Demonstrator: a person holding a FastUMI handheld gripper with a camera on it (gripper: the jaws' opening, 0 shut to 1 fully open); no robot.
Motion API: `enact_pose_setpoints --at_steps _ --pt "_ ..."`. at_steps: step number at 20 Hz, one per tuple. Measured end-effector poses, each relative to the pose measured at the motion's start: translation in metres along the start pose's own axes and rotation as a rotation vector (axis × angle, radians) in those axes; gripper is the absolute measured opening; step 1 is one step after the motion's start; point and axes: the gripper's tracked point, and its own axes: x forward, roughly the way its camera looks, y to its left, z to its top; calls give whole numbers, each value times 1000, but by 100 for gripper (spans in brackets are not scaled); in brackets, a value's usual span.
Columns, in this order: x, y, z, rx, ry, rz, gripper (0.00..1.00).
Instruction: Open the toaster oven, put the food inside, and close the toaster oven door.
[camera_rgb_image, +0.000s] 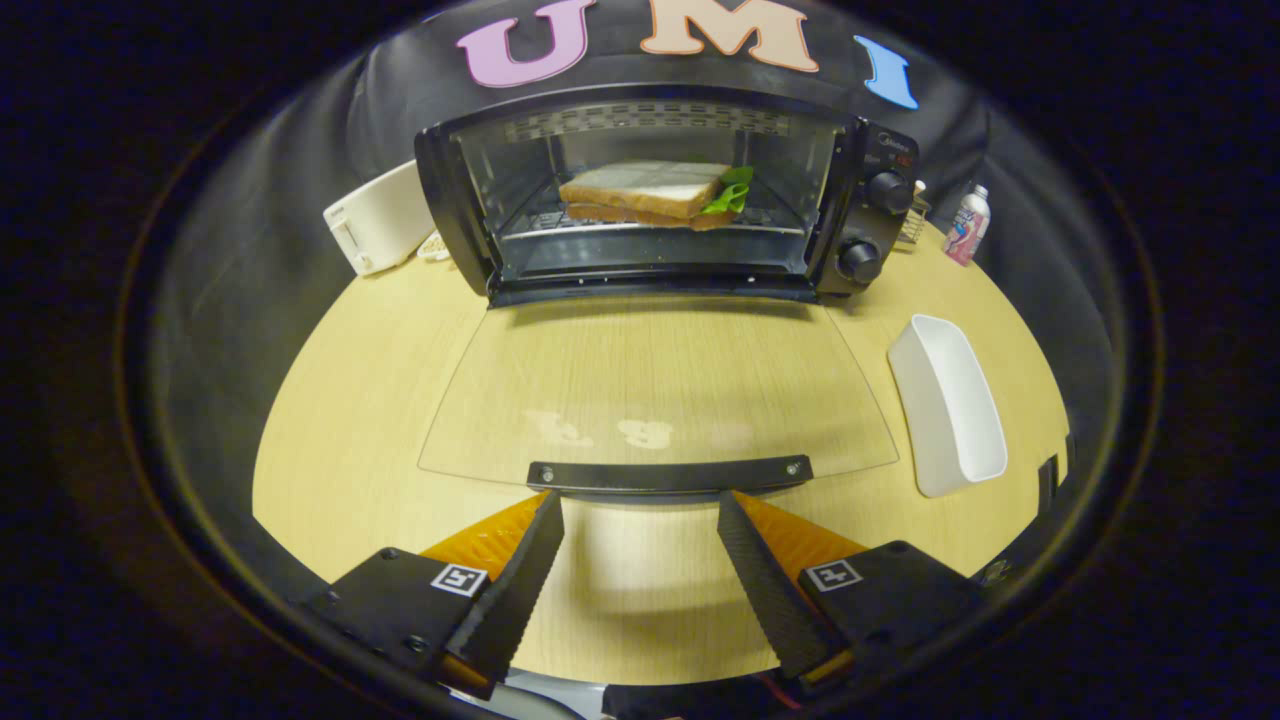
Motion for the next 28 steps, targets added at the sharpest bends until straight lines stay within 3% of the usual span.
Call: enact_pose_setpoints --at_steps 12,28 --pt "-32 1 39 -34 -62 -50 99" --pt "-64 11 161 -35 -365 -120 100"
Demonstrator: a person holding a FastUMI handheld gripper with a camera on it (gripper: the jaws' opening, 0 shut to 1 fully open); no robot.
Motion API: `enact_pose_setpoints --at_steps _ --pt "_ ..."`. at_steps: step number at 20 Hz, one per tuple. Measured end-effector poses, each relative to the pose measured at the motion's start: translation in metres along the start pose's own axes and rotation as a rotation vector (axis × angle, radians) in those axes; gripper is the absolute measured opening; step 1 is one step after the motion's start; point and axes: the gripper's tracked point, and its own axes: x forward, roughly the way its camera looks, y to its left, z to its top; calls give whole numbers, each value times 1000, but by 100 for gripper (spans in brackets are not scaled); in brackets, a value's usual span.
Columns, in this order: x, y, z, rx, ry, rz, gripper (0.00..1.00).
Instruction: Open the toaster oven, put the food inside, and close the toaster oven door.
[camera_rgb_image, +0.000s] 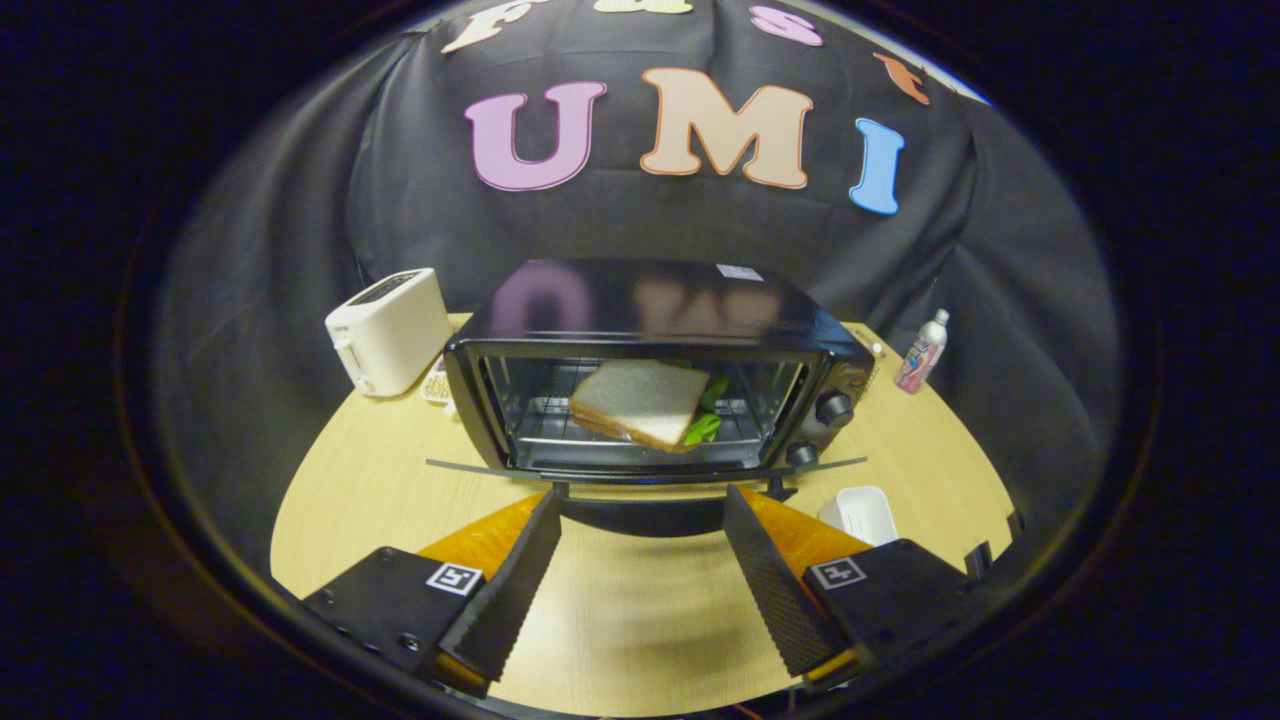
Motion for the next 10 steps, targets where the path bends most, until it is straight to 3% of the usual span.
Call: enact_pose_setpoints --at_steps 10 --pt "48 6 76 134 -128 7 100"
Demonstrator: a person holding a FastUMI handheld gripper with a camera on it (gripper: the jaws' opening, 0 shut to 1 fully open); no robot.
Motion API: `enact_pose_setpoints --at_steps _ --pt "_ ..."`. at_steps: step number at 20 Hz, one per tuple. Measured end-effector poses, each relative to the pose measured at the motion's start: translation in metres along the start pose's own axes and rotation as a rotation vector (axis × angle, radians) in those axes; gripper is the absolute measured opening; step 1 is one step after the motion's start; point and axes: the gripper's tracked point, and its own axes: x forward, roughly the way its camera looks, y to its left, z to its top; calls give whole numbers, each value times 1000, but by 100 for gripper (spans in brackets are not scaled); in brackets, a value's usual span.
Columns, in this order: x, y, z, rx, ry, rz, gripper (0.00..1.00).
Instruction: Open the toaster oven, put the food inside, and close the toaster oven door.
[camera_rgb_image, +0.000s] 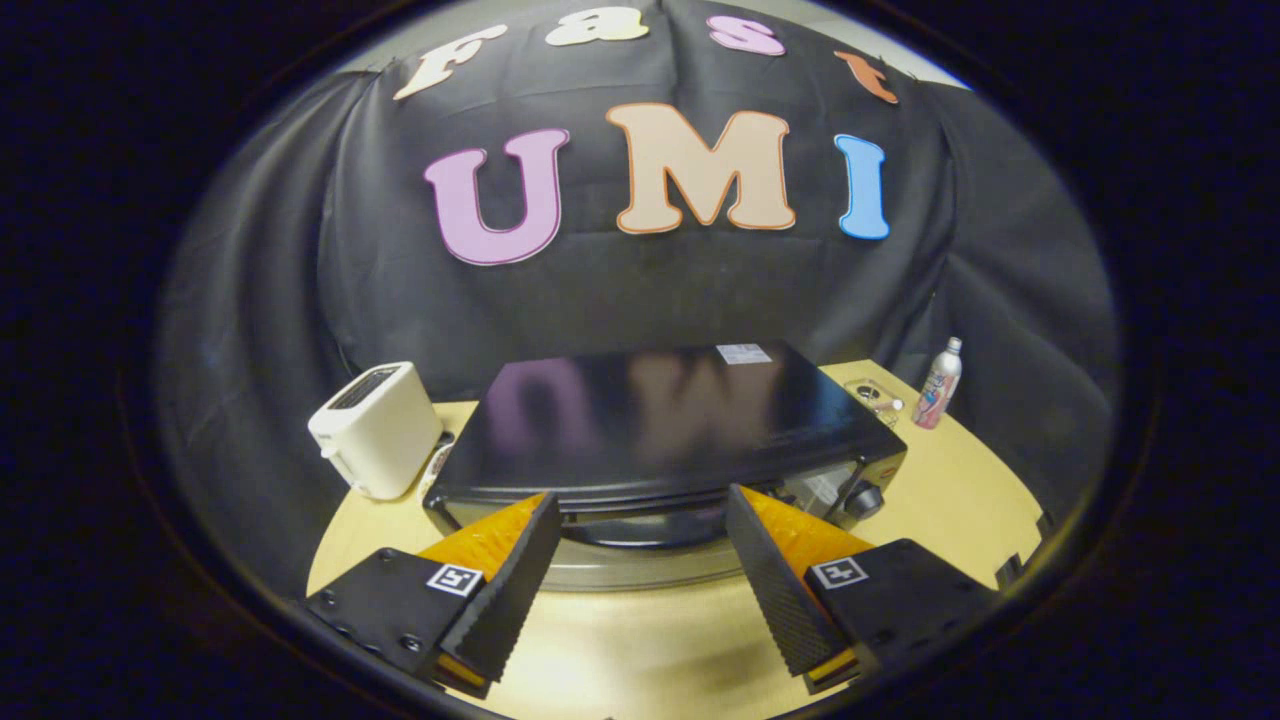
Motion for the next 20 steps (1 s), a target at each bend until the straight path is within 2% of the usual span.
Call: enact_pose_setpoints --at_steps 4,10,17,20 --pt "4 5 20 -3 -16 5 100" --pt "-9 0 77 -15 -68 -3 100" --pt "-40 -36 134 -64 -109 -25 100" --pt "-55 -49 148 -54 -130 -8 100"
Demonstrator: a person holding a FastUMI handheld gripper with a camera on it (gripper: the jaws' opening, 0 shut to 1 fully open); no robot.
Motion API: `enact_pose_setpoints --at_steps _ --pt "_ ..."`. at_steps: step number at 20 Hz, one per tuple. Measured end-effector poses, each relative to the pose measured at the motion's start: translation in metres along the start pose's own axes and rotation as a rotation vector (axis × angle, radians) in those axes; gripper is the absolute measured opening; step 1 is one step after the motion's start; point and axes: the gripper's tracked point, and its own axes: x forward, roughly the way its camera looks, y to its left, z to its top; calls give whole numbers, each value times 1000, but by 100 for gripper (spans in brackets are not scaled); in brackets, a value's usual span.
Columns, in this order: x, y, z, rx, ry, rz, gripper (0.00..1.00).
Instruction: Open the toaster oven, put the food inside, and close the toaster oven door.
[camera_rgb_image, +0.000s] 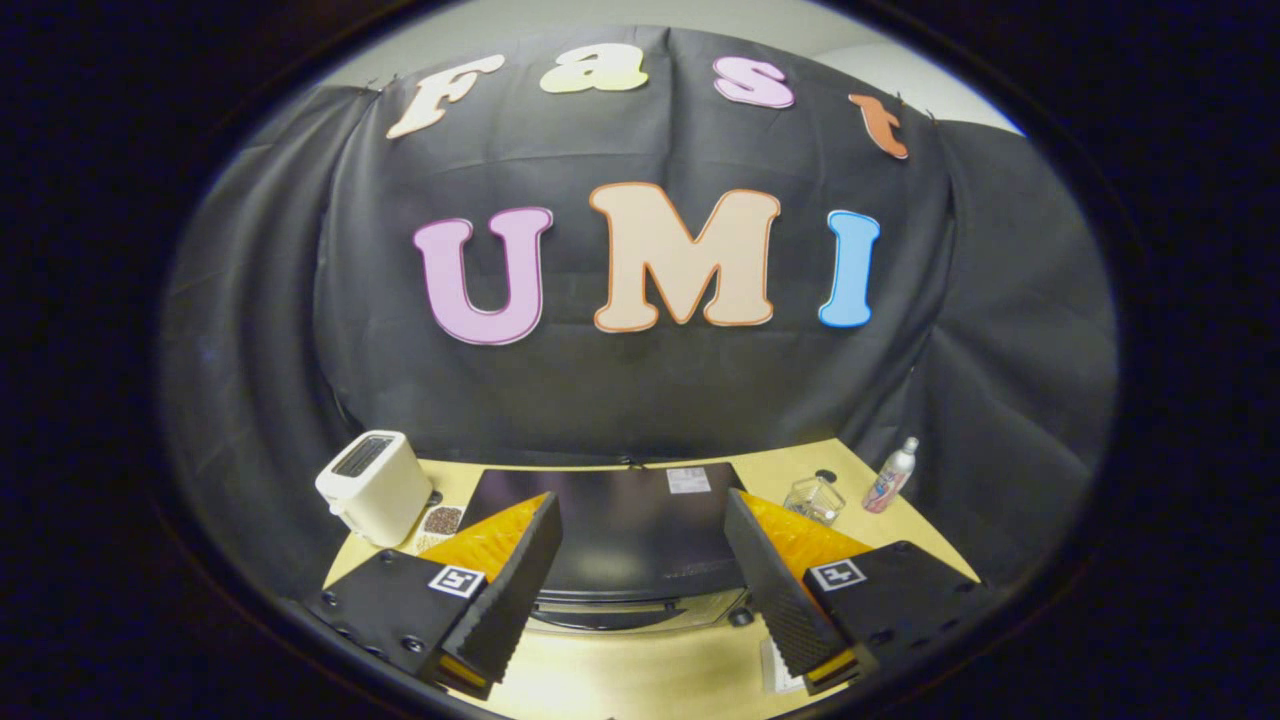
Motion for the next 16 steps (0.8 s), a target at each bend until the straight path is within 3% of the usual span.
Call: enact_pose_setpoints --at_steps 16 --pt "-52 -63 -32 -16 26 91 100"
